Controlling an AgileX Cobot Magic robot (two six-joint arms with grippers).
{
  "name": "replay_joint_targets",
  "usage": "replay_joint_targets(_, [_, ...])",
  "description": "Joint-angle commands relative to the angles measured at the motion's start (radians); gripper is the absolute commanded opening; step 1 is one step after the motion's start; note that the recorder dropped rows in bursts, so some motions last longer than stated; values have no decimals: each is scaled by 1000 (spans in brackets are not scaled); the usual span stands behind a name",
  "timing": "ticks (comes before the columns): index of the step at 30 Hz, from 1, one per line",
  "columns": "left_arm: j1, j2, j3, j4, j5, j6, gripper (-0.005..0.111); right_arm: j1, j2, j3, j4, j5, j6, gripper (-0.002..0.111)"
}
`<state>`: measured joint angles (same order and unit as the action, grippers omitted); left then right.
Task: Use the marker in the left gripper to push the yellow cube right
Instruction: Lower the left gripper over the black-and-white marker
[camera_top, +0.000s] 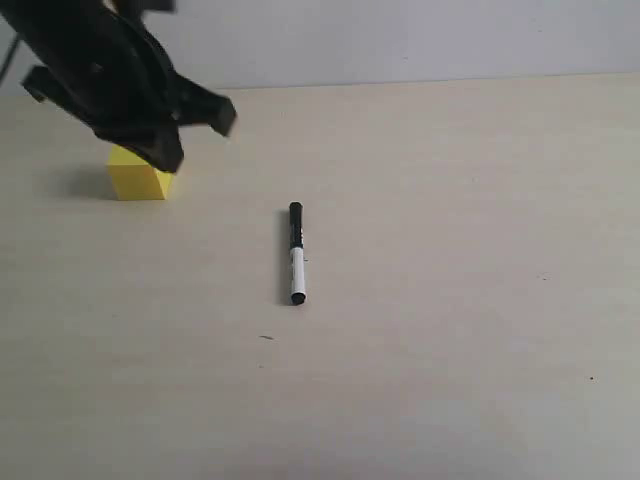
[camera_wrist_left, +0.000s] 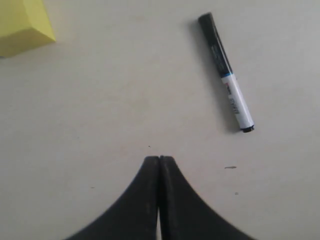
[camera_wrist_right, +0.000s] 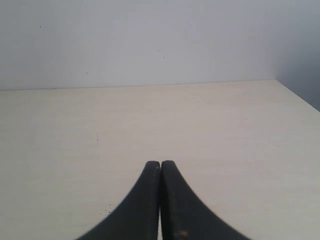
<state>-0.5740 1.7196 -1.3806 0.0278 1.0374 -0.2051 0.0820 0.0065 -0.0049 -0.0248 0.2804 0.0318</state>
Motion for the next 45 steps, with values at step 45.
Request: replay_joint_targets(45, [-201, 509, -286, 82, -83, -413, 42, 35, -7, 5, 2, -13, 0, 0])
